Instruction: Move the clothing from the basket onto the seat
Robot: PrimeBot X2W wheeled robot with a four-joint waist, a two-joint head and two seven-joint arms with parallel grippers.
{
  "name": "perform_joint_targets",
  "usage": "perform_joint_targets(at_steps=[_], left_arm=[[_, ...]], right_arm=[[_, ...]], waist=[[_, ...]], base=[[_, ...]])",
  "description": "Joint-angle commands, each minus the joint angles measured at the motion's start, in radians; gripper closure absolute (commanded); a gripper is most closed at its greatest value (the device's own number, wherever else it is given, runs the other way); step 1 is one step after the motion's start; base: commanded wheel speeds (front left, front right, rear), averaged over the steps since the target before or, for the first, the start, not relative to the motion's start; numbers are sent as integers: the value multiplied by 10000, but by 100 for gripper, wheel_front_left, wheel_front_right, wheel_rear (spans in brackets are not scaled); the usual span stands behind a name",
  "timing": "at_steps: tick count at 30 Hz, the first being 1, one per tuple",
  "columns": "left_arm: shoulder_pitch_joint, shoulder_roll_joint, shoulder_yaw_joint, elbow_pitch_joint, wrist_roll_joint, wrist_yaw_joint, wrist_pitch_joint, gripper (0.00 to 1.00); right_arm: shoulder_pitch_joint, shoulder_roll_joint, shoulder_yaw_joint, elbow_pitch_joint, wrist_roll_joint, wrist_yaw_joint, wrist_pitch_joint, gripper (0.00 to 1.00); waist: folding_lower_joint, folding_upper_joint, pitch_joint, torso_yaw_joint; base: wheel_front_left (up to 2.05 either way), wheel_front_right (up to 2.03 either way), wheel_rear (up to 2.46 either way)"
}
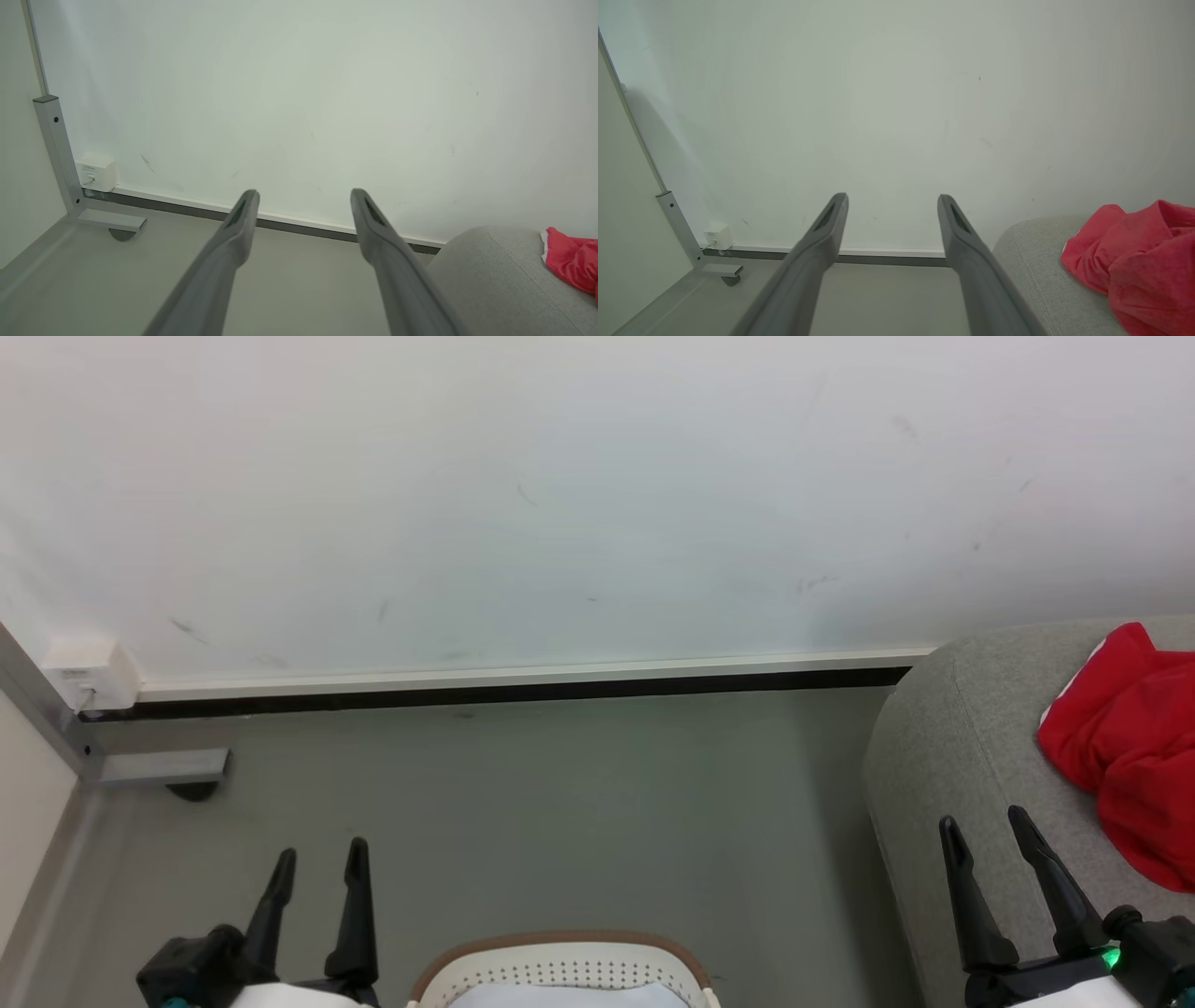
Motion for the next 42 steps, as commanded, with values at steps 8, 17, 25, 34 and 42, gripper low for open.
perform_joint_targets(at_steps=[8, 17, 25, 34, 42], left_arm=[[151, -309, 355, 236, 677, -407, -7, 0], [204, -569, 670, 415, 1092, -671, -7, 0], [214, -742, 930, 550, 1162, -845, -7, 0], [179, -894, 996, 716, 1190, -969, 3, 100], [153, -1053, 1181, 1001, 174, -1128, 340, 100]], right_arm=[[-175, -51, 113, 158, 126, -23, -120, 0], [-210, -39, 141, 247, 200, -23, -161, 0], [-156, 11, 160, 244, 268, -23, -154, 0], [-35, 64, 222, 333, 250, 2, -97, 100], [79, 209, 61, 570, 1272, 1, 170, 100]], waist=[[0, -1, -60, -20], [0, -1, -88, -4], [0, -1, -140, -41], [0, -1, -153, -99], [0, -1, -140, -64]], base=[[0, 0, 0], [0, 0, 0], [0, 0, 0], [0, 0, 0], [0, 0, 0]])
